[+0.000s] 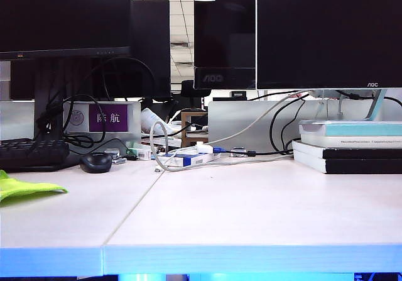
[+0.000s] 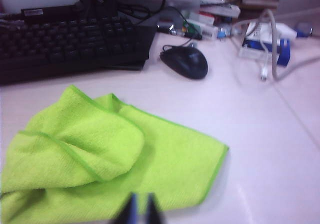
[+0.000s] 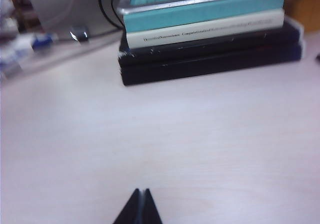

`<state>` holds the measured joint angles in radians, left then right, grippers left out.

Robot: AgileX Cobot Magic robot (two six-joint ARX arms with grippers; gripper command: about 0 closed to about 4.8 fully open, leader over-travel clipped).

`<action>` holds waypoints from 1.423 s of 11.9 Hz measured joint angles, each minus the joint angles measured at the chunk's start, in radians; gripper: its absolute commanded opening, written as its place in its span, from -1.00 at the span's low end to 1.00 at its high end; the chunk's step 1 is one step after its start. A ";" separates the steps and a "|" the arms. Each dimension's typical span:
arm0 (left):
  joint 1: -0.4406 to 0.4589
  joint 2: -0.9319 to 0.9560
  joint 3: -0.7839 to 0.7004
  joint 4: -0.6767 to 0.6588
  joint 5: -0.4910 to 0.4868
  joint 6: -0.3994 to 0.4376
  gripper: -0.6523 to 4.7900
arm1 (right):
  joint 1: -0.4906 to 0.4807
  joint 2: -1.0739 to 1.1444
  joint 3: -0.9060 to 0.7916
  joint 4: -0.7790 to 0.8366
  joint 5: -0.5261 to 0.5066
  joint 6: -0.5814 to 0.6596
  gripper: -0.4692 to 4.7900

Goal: Wipe the table from left to right using the rag.

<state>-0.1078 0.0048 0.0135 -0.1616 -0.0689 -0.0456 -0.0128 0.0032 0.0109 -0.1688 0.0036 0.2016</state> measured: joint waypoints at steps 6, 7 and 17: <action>0.000 0.004 0.107 0.055 -0.004 -0.035 -0.78 | 0.000 0.004 0.161 0.004 -0.004 0.064 -0.83; 0.000 0.013 0.154 0.065 -0.024 -0.037 -0.78 | 0.000 0.021 0.224 0.004 -0.004 0.064 -0.83; 0.000 0.566 0.797 -0.140 -0.178 -0.034 -0.78 | 0.031 0.731 1.115 -0.176 -0.431 0.008 -0.83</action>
<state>-0.1078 0.5705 0.8108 -0.3019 -0.2466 -0.0799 0.0177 0.7338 1.1263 -0.3447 -0.4274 0.2096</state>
